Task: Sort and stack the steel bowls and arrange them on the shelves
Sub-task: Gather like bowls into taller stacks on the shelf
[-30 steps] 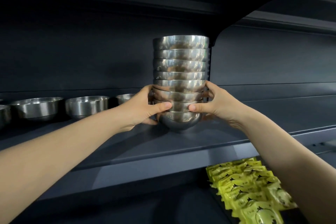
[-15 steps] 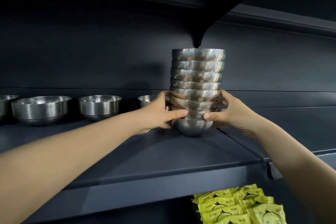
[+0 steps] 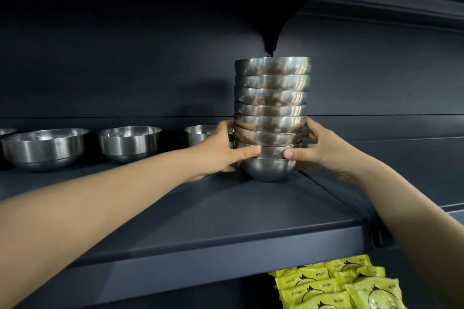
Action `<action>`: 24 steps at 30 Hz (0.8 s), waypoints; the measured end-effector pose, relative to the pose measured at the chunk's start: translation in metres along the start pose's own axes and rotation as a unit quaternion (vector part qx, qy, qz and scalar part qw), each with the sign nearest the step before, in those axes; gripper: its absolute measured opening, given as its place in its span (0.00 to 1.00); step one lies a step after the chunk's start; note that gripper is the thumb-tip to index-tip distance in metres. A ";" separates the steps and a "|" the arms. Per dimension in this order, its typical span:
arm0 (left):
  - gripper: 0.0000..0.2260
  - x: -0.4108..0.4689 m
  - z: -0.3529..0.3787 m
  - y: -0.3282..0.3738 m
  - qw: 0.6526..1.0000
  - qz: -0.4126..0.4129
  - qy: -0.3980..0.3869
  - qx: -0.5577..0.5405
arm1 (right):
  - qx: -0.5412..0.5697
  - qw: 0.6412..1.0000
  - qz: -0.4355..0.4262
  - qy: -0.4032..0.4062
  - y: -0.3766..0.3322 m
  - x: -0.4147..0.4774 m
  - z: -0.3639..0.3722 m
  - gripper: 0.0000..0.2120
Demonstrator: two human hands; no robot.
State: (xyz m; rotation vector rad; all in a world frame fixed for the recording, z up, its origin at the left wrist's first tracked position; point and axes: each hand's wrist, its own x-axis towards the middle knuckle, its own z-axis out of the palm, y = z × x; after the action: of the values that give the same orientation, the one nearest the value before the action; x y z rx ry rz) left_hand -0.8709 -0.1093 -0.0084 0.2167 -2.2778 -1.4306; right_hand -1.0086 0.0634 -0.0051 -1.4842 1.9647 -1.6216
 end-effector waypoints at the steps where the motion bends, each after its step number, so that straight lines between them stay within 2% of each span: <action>1: 0.15 0.000 0.000 0.000 1.000 -0.002 0.000 0.007 | -0.004 1.000 0.001 -0.003 0.001 0.000 0.000 0.25; 7: 0.24 -0.006 0.001 0.004 0.998 -0.004 -0.005 0.069 | 0.007 0.999 0.049 -0.019 0.002 -0.005 0.000 0.29; 15: 0.38 -0.022 -0.010 0.007 0.982 -0.053 -0.017 0.180 | -0.065 0.988 0.133 -0.034 -0.003 -0.021 0.000 0.24; 16: 0.39 -0.027 -0.013 0.008 0.980 -0.059 -0.013 0.188 | -0.078 0.986 0.142 -0.039 -0.007 -0.025 0.000 0.27; 19: 0.34 -0.047 -0.027 0.013 0.981 -0.065 0.001 0.183 | -0.143 0.975 0.169 -0.023 -0.022 -0.039 0.004 0.50; 20: 0.32 -0.056 -0.032 0.015 0.980 -0.063 0.009 0.187 | -0.150 0.971 0.184 -0.011 -0.027 -0.043 0.007 0.51; 21: 0.30 -0.065 -0.037 0.017 0.979 -0.055 0.019 0.197 | -0.151 0.969 0.195 0.002 -0.031 -0.047 0.011 0.46; 24: 0.23 -0.092 -0.055 0.021 0.970 -0.014 0.066 0.232 | -0.169 0.963 0.204 0.048 -0.044 -0.059 0.024 0.22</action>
State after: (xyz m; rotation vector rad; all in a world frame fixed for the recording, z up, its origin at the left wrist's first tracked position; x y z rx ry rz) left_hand -0.7623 -0.1117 0.0050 0.4718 -2.4700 -0.8445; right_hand -0.9396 0.0978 -0.0031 -1.0029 2.4952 -1.2478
